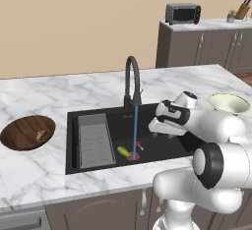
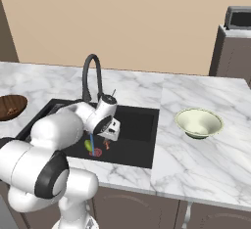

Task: Pick the mushrooms from the sink and place them in one bowl. Place the mango in the other bowl. Then turn off the sink faucet.

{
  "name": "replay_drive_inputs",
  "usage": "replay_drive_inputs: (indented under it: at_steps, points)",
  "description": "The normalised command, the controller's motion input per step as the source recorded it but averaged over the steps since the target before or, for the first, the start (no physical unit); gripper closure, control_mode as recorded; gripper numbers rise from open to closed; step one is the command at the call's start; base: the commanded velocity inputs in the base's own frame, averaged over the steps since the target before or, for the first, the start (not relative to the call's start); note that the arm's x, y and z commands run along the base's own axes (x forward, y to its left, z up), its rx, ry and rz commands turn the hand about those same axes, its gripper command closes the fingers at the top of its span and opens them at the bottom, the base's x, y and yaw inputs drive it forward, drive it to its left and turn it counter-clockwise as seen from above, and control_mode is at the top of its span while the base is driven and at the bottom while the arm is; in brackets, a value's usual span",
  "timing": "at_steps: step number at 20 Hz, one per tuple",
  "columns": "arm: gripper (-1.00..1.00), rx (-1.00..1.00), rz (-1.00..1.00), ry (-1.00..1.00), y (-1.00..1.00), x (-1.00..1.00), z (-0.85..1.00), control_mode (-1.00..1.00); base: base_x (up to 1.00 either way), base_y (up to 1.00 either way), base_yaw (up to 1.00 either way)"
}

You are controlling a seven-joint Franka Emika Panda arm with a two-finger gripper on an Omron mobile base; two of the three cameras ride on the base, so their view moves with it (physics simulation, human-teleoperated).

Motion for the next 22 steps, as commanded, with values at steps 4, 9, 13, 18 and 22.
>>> replay_drive_inputs:
  at_steps: [4, 9, 13, 18, 22]
  points:
    - [-1.0, -0.04, 0.05, 0.0, 0.0, 0.19, -0.26, -1.0, 0.0, 0.0, 0.0]
    - [-1.0, -0.01, 0.09, 0.02, 0.02, 0.25, -0.27, -1.0, 0.0, 0.0, 0.0]
    - [-1.0, 0.0, 0.08, 0.0, 0.02, 0.2, -0.31, -1.0, 0.0, 0.0, 0.0]
    - [-1.0, 0.0, 0.06, 0.0, 0.04, 0.18, -0.3, -1.0, 0.0, 0.0, 0.0]
    - [-1.0, 0.0, 0.04, 0.0, 0.1, 0.22, -0.25, -1.0, 0.0, 0.0, 0.0]
